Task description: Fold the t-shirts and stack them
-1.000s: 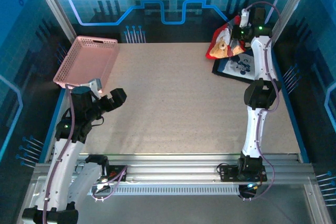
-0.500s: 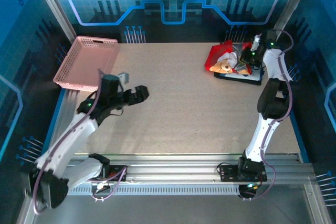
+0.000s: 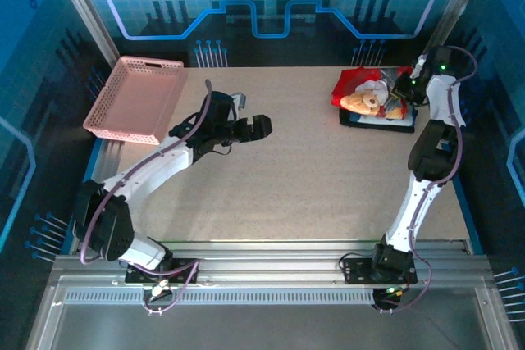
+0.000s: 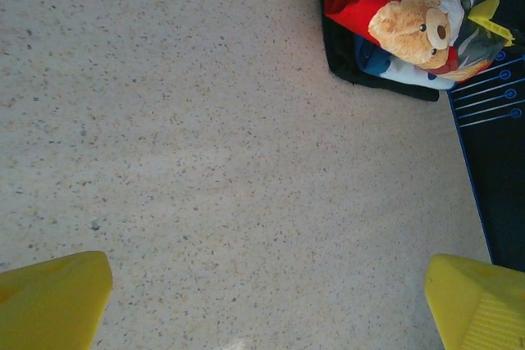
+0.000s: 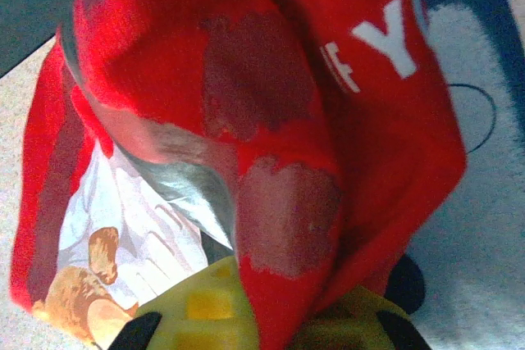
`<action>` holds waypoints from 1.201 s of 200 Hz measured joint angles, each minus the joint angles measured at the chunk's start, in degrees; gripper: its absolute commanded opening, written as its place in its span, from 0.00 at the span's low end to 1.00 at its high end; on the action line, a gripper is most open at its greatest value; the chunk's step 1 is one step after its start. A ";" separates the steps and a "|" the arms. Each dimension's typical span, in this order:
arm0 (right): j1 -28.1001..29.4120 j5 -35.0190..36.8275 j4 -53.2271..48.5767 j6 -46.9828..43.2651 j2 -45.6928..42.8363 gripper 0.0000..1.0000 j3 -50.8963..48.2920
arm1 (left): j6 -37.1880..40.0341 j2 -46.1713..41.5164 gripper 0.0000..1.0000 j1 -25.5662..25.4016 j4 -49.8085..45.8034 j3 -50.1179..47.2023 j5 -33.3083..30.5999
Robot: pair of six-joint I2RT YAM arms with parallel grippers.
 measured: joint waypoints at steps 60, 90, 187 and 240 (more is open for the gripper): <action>-2.56 0.72 -5.14 -1.49 3.50 0.06 9.62 | -1.60 7.93 0.99 -5.20 1.38 6.03 1.31; -3.15 2.67 -8.46 -3.15 7.72 0.13 16.41 | -1.88 10.58 0.99 -6.84 1.70 7.39 2.25; -6.36 2.32 -5.92 -2.49 7.67 1.00 5.97 | -1.55 6.80 0.99 -6.67 -3.56 7.52 -0.39; -10.03 -1.70 3.87 -2.54 -18.84 1.00 -22.38 | -2.10 -11.30 0.99 1.16 -1.51 -3.02 -4.90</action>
